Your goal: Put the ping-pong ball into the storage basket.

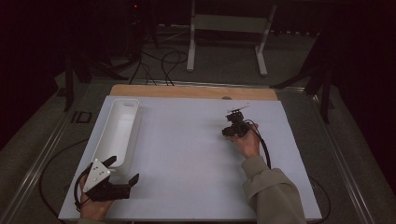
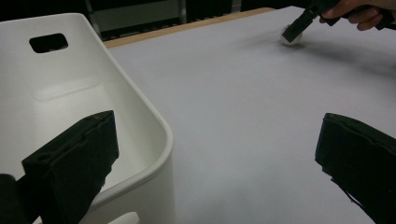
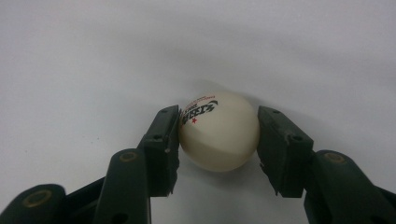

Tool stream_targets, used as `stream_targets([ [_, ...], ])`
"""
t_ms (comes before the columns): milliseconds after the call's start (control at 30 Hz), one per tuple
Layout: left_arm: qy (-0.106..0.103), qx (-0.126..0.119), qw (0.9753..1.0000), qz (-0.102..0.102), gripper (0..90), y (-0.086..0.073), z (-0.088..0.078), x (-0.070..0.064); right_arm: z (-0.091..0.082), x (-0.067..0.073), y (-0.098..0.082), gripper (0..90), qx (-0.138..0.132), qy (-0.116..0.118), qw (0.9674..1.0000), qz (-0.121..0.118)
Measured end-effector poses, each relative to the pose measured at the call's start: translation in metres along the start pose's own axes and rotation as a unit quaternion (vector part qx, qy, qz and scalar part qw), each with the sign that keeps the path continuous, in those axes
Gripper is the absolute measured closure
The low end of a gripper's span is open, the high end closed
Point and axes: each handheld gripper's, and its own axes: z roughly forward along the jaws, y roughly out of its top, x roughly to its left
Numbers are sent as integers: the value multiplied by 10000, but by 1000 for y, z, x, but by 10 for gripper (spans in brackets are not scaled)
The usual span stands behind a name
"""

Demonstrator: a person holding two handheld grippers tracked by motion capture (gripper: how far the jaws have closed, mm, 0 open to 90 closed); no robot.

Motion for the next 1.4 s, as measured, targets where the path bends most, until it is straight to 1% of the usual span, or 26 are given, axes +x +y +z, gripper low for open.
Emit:
stream_targets([
  [133,-2,-1,10000,-2,0,0,0,0,-1,0,0,508,-10,6,10000,8],
  [233,0,-2,10000,2,0,0,0,0,-3,0,1,508,-34,9,10000,-49],
  [733,1,-1,10000,8,0,0,0,0,-11,1,2,509,-88,-29,9999,-136],
  [800,0,-1,10000,13,0,0,0,0,-13,2,2,509,-105,-29,9998,-187],
  [1400,3,0,10000,15,0,0,0,-1,-30,4,6,509,-241,-74,9991,-331],
])
